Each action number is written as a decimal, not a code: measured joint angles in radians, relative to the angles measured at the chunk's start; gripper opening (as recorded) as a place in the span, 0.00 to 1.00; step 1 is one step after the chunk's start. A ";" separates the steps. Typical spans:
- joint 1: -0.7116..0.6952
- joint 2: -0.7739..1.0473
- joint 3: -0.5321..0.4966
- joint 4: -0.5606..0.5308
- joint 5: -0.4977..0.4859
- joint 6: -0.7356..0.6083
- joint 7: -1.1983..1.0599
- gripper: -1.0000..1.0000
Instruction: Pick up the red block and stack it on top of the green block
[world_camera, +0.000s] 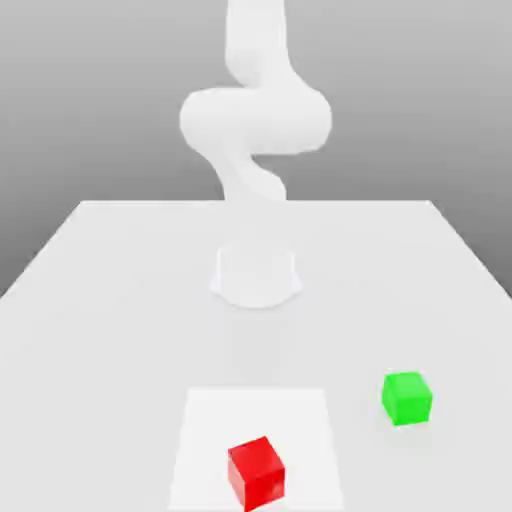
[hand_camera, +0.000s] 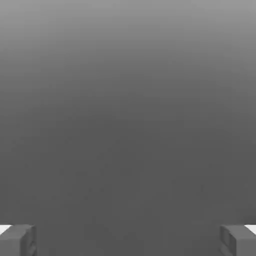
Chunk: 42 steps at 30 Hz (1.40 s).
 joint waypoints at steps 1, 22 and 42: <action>0.011 0.039 -0.010 -0.008 0.005 0.015 -0.022 0.50; 0.105 0.801 -0.094 -0.157 0.072 0.313 -0.418 0.50; 0.095 0.926 -0.085 -0.176 0.050 0.373 -0.446 0.00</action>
